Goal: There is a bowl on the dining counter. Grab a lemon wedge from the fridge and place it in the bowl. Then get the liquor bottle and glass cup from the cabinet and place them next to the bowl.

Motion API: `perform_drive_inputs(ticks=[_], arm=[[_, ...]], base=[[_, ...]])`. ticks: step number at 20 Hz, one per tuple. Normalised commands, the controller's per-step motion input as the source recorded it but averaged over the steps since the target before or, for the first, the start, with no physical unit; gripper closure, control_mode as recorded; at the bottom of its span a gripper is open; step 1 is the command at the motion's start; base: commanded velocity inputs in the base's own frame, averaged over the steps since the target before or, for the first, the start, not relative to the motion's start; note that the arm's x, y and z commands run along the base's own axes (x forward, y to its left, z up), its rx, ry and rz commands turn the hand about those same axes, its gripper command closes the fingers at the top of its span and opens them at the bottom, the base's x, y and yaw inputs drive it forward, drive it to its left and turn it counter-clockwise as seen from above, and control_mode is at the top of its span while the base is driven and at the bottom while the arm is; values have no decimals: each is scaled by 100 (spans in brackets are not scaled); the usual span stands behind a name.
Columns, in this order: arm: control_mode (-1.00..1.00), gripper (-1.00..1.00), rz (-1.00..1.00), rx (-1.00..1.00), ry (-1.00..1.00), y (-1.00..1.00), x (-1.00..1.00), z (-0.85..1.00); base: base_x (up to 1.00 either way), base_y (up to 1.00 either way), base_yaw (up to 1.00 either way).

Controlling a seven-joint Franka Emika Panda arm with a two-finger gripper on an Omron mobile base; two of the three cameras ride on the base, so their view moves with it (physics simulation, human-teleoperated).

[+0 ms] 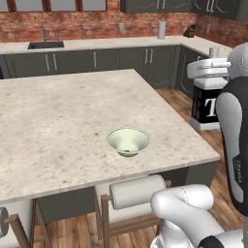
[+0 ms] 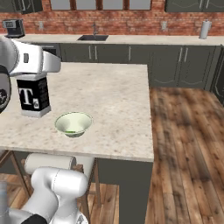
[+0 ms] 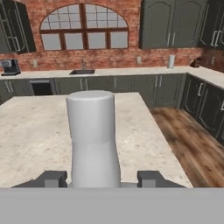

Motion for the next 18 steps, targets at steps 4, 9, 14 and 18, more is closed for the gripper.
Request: perform_drive_inputs(ticks=[4, 9, 14, 18], arm=[[-100, 100, 29, 6, 0, -69, 100, -53], [-100, 100, 37, 2, 0, -64, 100, -62], [-100, 100, 36, 0, 0, -34, 97, -66], [-100, 100, 34, 0, 1, -3, 99, -55]], base=[[0, 0, 0], [0, 0, 0], [0, 0, 0], [0, 0, 0]])
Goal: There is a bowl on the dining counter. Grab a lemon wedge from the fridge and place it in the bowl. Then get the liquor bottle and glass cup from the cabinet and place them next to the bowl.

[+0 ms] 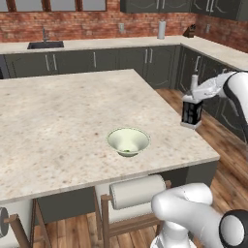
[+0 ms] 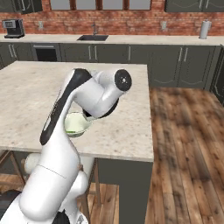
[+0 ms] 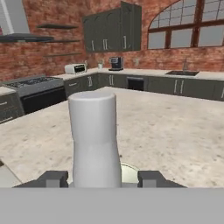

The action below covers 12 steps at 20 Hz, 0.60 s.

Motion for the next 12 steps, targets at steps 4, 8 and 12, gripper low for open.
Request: perform_drive_inputs(ticks=[4, 8, 12], arm=[[-100, 100, 32, 0, 2, 0, 91, -49], [-100, 100, 29, 0, 0, 0, 65, -49], [-100, 100, 28, 0, 0, 0, 20, -60]], base=[[0, 0, 0], [0, 0, 0], [0, 0, 0]])
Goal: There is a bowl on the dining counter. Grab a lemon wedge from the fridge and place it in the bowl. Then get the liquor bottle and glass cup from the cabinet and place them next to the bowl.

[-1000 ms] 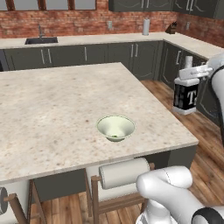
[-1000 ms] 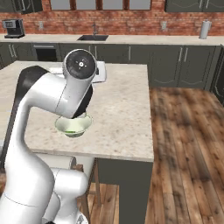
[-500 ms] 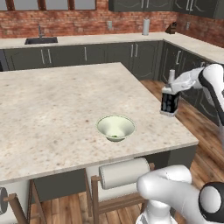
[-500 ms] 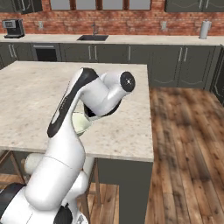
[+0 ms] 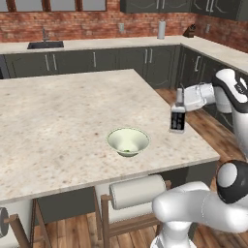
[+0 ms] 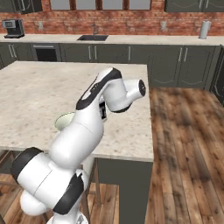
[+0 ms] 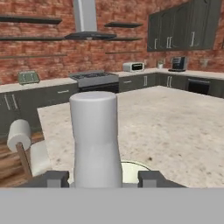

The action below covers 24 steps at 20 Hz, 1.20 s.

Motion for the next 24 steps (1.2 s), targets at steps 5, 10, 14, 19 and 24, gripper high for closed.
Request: perform_drive_inputs(ticks=[5, 10, 14, 19, 24], arm=[[-100, 100, 26, 1, 0, 0, 10, -55], [-100, 100, 22, 3, -1, 0, 25, -40], [-100, 100, 16, 6, -1, 0, 19, -26], [-100, 100, 11, 3, -6, 1, 5, -25], [-100, 100, 11, 4, -6, 12, 1, -25]], base=[[0, 0, 0], [0, 0, 0], [0, 0, 0], [0, 0, 0], [0, 0, 0]])
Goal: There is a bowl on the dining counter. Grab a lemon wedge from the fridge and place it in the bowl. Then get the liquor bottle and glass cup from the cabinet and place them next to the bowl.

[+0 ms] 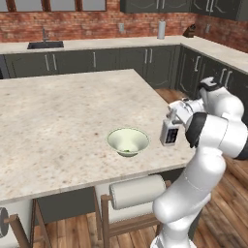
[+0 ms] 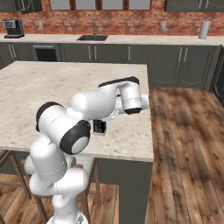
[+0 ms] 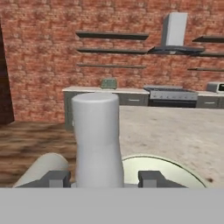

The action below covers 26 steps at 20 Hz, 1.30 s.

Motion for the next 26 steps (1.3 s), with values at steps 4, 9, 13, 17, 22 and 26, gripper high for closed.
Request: perform_drive_inputs(ticks=[4, 9, 13, 17, 22, 26], arm=[[-100, 100, 11, 3, -4, 15, 11, -23], [-100, 100, 7, 1, -1, 4, 35, -25], [-100, 100, 4, 0, -2, 0, 45, -28], [-100, 100, 3, 0, -1, 2, 45, -31], [-100, 100, 1, 0, 0, 6, 38, -31], [-100, 100, 0, 0, 0, 8, 33, -35]], base=[[0, 0, 0], [0, 0, 0], [0, 0, 0], [0, 0, 0], [0, 0, 0], [0, 0, 0]])
